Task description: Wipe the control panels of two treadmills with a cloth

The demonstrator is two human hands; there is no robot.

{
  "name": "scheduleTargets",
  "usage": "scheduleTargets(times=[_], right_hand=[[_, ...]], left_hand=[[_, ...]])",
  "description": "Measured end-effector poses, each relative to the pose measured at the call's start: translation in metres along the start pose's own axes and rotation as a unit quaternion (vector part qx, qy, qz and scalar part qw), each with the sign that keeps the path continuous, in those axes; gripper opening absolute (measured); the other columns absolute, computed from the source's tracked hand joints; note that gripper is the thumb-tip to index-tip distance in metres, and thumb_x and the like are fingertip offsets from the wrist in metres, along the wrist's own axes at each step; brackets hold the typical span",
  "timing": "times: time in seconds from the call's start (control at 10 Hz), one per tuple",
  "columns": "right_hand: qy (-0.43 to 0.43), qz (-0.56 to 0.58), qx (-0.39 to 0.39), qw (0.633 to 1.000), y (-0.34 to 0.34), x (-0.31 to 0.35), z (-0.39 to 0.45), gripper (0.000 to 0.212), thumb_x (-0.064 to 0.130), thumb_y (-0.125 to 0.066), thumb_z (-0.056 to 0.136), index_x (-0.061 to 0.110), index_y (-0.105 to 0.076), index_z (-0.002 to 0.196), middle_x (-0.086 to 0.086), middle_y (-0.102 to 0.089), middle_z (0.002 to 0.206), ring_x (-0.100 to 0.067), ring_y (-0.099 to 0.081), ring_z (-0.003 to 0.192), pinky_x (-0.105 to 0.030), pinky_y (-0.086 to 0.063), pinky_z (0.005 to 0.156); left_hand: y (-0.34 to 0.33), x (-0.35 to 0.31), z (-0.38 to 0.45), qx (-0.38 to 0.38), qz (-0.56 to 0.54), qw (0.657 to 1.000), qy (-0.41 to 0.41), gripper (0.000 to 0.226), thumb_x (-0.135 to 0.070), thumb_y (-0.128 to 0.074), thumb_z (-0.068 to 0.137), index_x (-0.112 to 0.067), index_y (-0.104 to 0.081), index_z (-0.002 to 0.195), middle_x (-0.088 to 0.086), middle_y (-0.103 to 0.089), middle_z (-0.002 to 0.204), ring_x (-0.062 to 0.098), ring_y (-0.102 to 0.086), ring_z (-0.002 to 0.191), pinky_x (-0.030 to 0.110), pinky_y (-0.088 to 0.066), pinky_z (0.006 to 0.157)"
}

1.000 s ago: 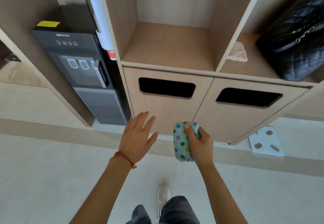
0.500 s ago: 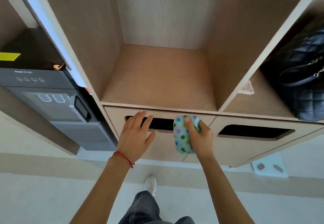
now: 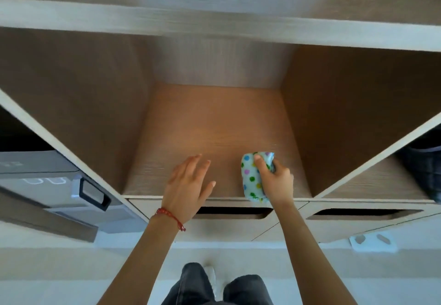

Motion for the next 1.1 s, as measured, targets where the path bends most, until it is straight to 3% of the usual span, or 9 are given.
scheduleTargets(times=[0.4, 0.5, 0.6, 0.9, 1.1], right_hand=[[0.015, -0.221, -0.008, 0.975, -0.013, 0.004, 0.034, 0.045, 0.056, -0.047, 0.086, 0.012, -0.057, 0.088, -0.003, -0.057, 0.076, -0.024, -0.053, 0.068, -0.027, -0.04, 0.061], [0.027, -0.242, -0.018, 0.97, -0.015, 0.003, 0.035, 0.049, 0.058, -0.046, 0.085, 0.011, -0.058, 0.091, -0.008, -0.061, 0.086, -0.03, -0.061, 0.078, -0.03, -0.046, 0.063], [0.037, -0.231, -0.02, 0.972, -0.015, 0.0, 0.036, 0.053, 0.06, -0.046, 0.083, 0.01, -0.059, 0.093, -0.011, -0.061, 0.095, -0.031, -0.061, 0.086, -0.04, -0.054, 0.07], [0.078, -0.172, 0.01, 0.982, 0.002, 0.001, 0.015, 0.051, 0.044, -0.056, 0.085, 0.015, -0.049, 0.126, -0.011, -0.056, 0.121, -0.03, -0.05, 0.113, -0.048, -0.044, 0.094], [0.154, -0.222, -0.006, 0.963, 0.021, -0.011, -0.015, 0.054, 0.044, -0.058, 0.085, 0.011, -0.048, 0.126, -0.012, -0.057, 0.119, -0.03, -0.051, 0.109, -0.044, -0.046, 0.089]], left_hand=[[-0.009, 0.01, 0.026, 0.032, 0.002, 0.999, 0.011, 0.054, -0.045, -0.034, 0.089, -0.008, -0.063, 0.115, 0.018, -0.061, 0.119, 0.034, -0.061, 0.104, 0.047, -0.053, 0.081], [-0.01, 0.008, 0.027, 0.035, 0.001, 0.999, 0.009, 0.054, -0.045, -0.035, 0.088, -0.008, -0.064, 0.114, 0.018, -0.061, 0.118, 0.034, -0.062, 0.103, 0.048, -0.053, 0.081], [-0.01, 0.006, 0.026, 0.026, 0.006, 1.0, 0.001, 0.053, -0.044, -0.036, 0.087, -0.008, -0.064, 0.113, 0.018, -0.062, 0.117, 0.034, -0.062, 0.102, 0.047, -0.053, 0.079], [-0.003, 0.002, 0.016, 0.009, -0.001, 1.0, 0.006, 0.054, -0.045, -0.035, 0.089, -0.007, -0.061, 0.117, 0.019, -0.059, 0.12, 0.035, -0.06, 0.106, 0.048, -0.05, 0.084], [-0.001, -0.013, -0.008, -0.033, -0.008, 0.999, 0.012, 0.055, -0.044, -0.035, 0.089, -0.006, -0.061, 0.119, 0.019, -0.058, 0.123, 0.036, -0.058, 0.108, 0.049, -0.049, 0.085]])
Point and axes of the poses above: each hand's wrist, its own z-axis towards the middle knuckle, its own y-axis out of the back of the hand, x = y × z, the point moved 3 cm from there along z, towards the middle knuckle
